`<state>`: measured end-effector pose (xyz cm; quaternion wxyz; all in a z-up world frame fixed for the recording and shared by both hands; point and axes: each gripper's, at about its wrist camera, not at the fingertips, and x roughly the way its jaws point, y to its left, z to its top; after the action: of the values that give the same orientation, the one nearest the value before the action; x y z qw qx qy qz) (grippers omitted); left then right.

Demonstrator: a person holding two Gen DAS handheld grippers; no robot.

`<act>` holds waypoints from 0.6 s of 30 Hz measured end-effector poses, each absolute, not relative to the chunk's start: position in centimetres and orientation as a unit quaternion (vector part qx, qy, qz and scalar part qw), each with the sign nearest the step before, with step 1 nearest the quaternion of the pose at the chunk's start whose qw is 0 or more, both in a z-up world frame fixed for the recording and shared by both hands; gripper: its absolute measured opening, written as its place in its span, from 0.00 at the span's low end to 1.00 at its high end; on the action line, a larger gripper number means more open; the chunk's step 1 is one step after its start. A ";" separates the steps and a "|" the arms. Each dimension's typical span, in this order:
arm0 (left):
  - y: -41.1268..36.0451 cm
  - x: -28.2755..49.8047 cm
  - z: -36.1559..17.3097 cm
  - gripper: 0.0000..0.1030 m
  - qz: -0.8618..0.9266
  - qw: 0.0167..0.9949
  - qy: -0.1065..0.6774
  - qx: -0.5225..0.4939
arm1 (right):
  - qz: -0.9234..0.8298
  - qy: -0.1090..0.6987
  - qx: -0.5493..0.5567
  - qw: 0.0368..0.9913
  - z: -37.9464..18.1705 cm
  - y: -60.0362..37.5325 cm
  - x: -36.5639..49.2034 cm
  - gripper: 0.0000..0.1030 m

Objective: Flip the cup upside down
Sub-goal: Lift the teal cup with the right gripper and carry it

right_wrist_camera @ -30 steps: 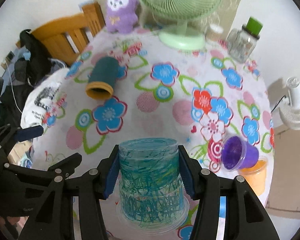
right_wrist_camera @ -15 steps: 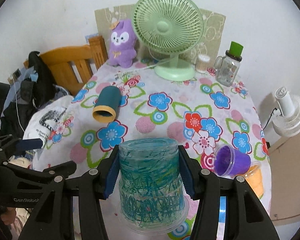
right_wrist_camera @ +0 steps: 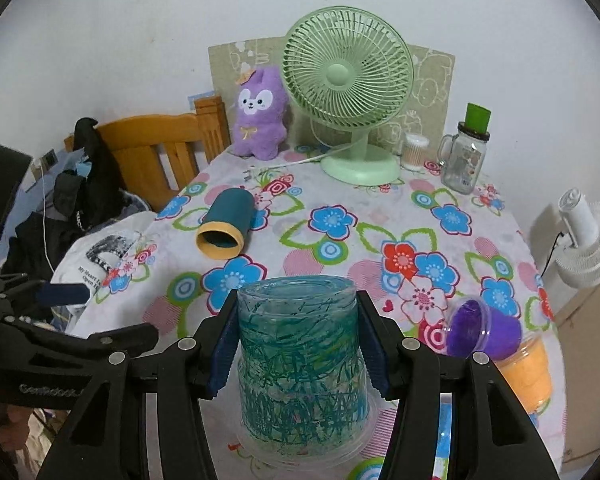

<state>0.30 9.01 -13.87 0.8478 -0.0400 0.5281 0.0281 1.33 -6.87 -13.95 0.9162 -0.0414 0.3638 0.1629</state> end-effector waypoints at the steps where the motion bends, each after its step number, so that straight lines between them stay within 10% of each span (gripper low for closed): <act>1: 9.0 0.3 -14.0 0.92 0.030 0.848 0.527 -0.038 | 0.163 0.361 -0.038 0.917 -14.2 -6.9 1.6 0.56; 18: 8.2 2.5 -18.6 0.92 0.017 0.833 0.552 0.005 | 0.135 0.291 -0.004 0.947 -18.3 -6.2 4.3 0.56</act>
<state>2.54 8.21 -18.61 0.8335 0.0046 0.5523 0.0172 4.26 -6.23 -18.34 0.9472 -0.0042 0.2908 0.1348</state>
